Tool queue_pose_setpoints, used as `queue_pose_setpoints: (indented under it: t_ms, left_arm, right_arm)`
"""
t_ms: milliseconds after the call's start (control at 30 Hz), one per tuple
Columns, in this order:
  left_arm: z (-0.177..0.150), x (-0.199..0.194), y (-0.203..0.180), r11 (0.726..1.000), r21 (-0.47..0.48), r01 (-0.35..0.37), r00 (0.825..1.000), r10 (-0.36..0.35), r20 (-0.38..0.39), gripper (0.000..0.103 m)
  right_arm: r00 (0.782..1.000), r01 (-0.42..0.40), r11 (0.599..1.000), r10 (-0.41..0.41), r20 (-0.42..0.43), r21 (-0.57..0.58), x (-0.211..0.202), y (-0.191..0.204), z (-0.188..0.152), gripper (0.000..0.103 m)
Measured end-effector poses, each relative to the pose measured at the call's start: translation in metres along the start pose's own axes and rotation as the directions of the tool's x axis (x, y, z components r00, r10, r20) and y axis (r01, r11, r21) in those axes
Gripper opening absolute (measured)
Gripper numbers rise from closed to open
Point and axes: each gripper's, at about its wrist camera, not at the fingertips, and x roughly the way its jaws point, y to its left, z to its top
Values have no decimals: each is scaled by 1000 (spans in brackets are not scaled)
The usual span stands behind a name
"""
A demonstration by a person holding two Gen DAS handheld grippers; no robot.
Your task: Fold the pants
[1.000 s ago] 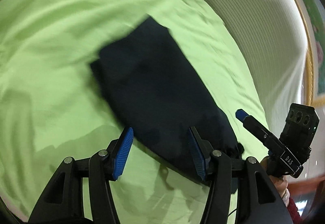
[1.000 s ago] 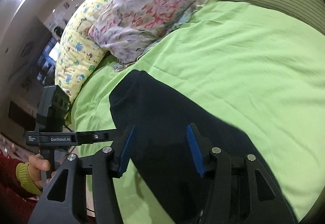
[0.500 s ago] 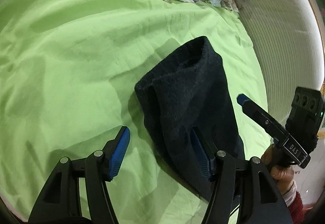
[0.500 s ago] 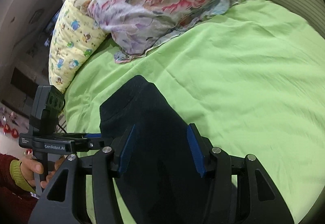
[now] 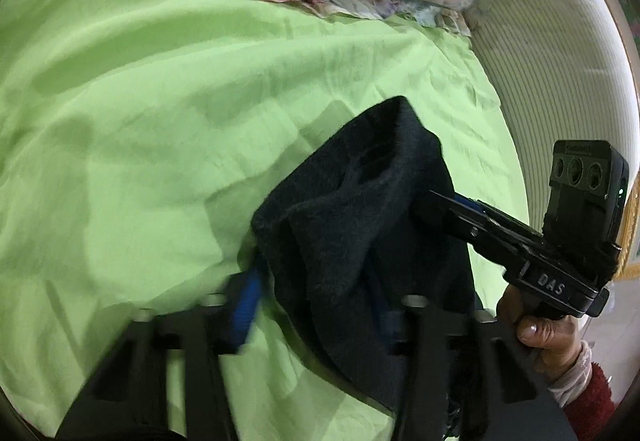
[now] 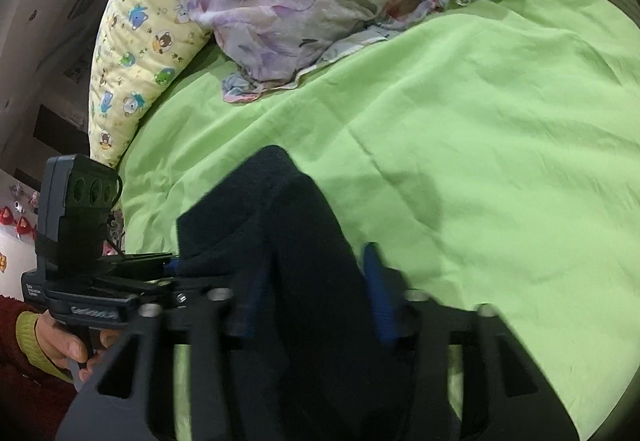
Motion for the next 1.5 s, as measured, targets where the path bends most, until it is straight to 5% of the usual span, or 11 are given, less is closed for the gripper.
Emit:
queue_pose_setpoints:
  t_ms: [133, 467, 833, 1500]
  left_arm:
    - [0, -8, -14, 998, 51, 29, 999, -30, 21, 24]
    - [-12, -46, -84, 976, 186, 117, 990, -129, 53, 21]
    - [-70, -63, -178, 895, 376, 239, 968, -250, -21, 20]
    - [-177, 8, -272, 754, 590, 291, 953, -172, -250, 20]
  right_arm:
    - [1000, 6, 1000, -5, 26, -20, -12, 6, -6, 18]
    - [982, -29, 1000, 29, 188, -2, -95, 10, -31, 16]
    - [939, -1, 999, -11, 345, 37, -190, 4, -105, 15]
    - [868, -7, 952, -146, 475, 307, -233, -41, -251, 15]
